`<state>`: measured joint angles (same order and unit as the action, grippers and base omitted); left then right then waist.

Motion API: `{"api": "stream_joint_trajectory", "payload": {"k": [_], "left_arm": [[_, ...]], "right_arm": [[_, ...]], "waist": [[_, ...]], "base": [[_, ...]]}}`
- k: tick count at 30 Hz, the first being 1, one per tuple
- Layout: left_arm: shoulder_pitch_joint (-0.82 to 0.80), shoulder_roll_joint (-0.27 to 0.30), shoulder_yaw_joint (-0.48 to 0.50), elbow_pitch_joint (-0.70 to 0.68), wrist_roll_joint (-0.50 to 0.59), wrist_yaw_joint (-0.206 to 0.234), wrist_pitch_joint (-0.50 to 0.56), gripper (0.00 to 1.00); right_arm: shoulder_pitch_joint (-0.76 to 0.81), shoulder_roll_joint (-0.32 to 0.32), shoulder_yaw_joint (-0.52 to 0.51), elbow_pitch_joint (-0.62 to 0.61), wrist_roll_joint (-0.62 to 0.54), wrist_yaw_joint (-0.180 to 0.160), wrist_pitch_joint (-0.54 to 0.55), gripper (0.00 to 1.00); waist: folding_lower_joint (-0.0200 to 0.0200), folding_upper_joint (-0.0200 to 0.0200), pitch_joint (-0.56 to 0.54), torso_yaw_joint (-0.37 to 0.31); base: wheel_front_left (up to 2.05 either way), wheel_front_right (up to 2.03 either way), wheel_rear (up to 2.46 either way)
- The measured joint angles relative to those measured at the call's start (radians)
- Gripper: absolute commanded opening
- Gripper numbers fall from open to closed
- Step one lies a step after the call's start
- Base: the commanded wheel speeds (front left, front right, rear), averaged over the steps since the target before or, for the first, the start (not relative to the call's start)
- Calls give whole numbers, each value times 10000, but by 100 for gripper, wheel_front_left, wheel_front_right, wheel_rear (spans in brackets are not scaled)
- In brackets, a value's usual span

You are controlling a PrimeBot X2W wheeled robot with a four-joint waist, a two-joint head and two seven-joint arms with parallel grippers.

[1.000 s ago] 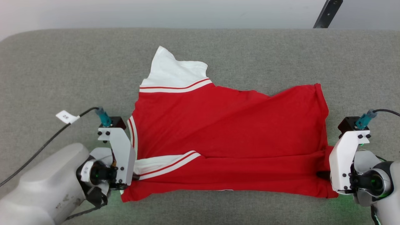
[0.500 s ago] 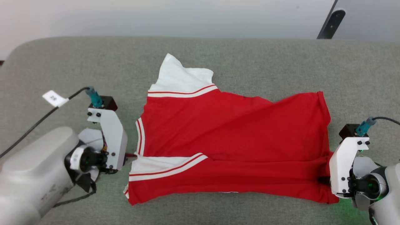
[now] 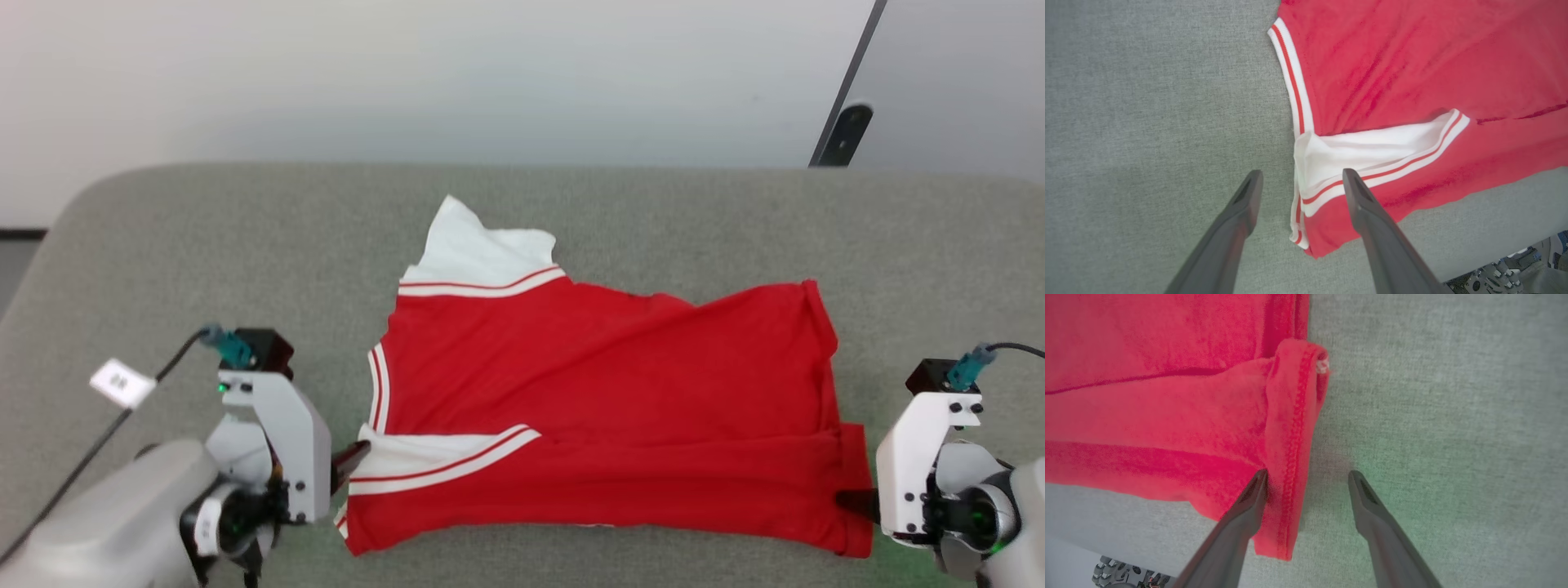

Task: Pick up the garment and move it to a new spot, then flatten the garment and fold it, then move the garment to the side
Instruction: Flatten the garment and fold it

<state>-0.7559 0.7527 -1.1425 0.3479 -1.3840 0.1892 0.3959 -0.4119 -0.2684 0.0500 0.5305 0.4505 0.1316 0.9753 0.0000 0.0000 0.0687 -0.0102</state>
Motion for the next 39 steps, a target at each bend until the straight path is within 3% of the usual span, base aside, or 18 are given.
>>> {"api": "stream_joint_trajectory", "payload": {"k": [5,9,16,25,31,39], "left_arm": [[616,-48,155,-155,73,-127,-1127,100],[740,-111,261,-240,291,-232,-1877,100],[362,-42,328,-125,731,-424,-2121,100],[-1284,236,598,276,1465,-1060,-2127,100],[-2623,523,700,986,1680,-1544,-1223,100],[-4453,982,640,1563,1887,-1973,780,100]], "right_arm": [[390,-230,-174,-702,174,-2,-412,100],[907,-431,-297,-1910,347,-4,-1609,100],[2091,-880,180,-4226,71,-4,-5143,100],[3087,-437,360,-5720,-1306,-4,-9858,100],[3133,73,696,-5630,-1883,-4,-11714,100],[2576,667,949,-5336,-2008,-4,-12268,100]], "waist": [[0,0,-511,-65],[0,0,-778,-92],[0,0,-784,-247],[0,0,-335,-748],[0,0,360,-1231],[0,0,1622,-2019]], "base": [[0,0,0],[0,0,0],[0,0,0],[0,0,0],[0,0,0],[0,0,0]]}}
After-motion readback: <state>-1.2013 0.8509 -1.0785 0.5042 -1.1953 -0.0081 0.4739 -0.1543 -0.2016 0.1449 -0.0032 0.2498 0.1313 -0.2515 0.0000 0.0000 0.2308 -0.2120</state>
